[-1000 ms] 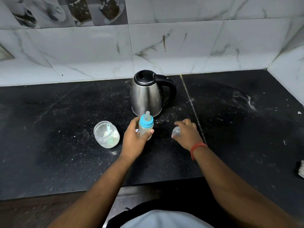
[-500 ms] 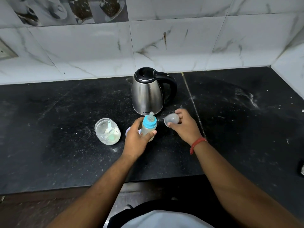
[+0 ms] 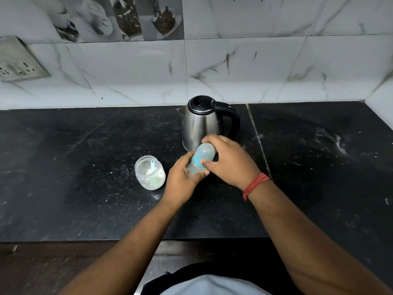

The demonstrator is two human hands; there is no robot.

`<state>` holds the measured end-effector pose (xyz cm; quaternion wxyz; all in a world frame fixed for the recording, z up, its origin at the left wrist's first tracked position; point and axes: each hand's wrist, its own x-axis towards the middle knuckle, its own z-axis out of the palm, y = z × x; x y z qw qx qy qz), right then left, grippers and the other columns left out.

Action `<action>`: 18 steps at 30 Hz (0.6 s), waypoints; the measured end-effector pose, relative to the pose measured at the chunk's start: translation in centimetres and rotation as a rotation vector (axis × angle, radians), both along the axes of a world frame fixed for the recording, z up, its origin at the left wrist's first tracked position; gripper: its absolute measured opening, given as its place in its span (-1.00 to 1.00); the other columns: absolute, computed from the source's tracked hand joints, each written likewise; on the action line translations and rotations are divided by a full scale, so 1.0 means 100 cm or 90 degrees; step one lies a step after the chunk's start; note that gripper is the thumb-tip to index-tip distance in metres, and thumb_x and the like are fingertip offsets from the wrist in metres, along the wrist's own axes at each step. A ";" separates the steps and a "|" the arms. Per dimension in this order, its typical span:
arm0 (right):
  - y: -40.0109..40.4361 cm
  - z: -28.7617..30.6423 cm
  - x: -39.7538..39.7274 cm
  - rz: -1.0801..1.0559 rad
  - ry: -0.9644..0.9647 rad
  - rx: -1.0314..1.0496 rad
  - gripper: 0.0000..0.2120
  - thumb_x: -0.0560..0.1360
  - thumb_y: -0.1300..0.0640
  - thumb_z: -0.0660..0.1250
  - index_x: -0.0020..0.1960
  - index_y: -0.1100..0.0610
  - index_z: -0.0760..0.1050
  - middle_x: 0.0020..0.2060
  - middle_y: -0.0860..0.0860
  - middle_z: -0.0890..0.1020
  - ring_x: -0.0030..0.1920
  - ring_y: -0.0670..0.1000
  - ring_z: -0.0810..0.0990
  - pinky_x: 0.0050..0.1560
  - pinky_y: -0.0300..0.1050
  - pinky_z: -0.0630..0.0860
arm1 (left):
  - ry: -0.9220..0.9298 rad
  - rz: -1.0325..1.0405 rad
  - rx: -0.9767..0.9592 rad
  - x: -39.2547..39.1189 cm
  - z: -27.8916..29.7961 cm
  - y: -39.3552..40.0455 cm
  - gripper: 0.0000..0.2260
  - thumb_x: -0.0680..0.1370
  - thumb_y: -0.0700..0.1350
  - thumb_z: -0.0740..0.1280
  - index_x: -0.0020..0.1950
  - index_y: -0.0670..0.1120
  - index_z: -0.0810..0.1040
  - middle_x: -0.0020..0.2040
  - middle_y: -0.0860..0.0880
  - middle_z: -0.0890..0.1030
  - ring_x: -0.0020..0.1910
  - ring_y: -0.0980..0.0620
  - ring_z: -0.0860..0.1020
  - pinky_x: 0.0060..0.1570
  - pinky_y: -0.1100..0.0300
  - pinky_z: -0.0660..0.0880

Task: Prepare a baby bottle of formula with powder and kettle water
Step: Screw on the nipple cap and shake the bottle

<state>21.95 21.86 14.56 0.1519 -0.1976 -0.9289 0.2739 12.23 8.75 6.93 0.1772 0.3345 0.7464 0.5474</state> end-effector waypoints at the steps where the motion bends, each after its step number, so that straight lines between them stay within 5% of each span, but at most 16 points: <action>1: -0.002 -0.001 -0.001 0.000 0.007 -0.007 -0.57 0.41 0.06 0.52 0.23 0.01 0.48 0.14 -0.03 0.59 0.11 0.05 0.57 0.12 0.08 0.56 | 0.002 0.001 0.002 -0.001 0.001 -0.001 -0.51 0.44 -0.02 0.57 0.34 0.08 0.56 0.17 0.10 0.67 0.16 0.14 0.62 0.21 0.02 0.57; 9: -0.012 -0.001 -0.013 -0.065 0.099 -0.036 -0.49 0.44 0.10 0.53 0.36 0.03 0.50 0.17 0.03 0.62 0.05 0.05 0.61 0.15 0.03 0.57 | 0.085 0.068 -0.007 -0.006 0.018 0.004 -0.59 0.42 -0.03 0.57 0.25 0.05 0.59 0.06 0.11 0.67 0.06 0.13 0.63 0.10 0.02 0.58; 12: -0.017 -0.001 -0.017 -0.095 0.129 -0.028 -0.46 0.48 0.08 0.50 0.43 0.04 0.46 0.23 0.04 0.60 0.17 0.06 0.59 0.23 -0.03 0.53 | 0.124 0.092 -0.016 -0.007 0.022 0.008 -0.60 0.45 -0.02 0.56 0.25 0.03 0.59 0.04 0.12 0.67 0.01 0.14 0.61 0.03 0.12 0.55; 18: -0.008 0.002 -0.015 -0.017 0.066 -0.114 -0.38 0.64 0.18 0.27 0.62 -0.09 0.14 0.46 0.06 0.43 0.38 0.05 0.47 0.41 -0.01 0.43 | 0.112 0.049 -0.034 -0.014 0.033 0.011 -0.62 0.48 0.02 0.54 0.26 0.03 0.60 0.03 0.11 0.69 0.01 0.15 0.63 0.04 0.15 0.57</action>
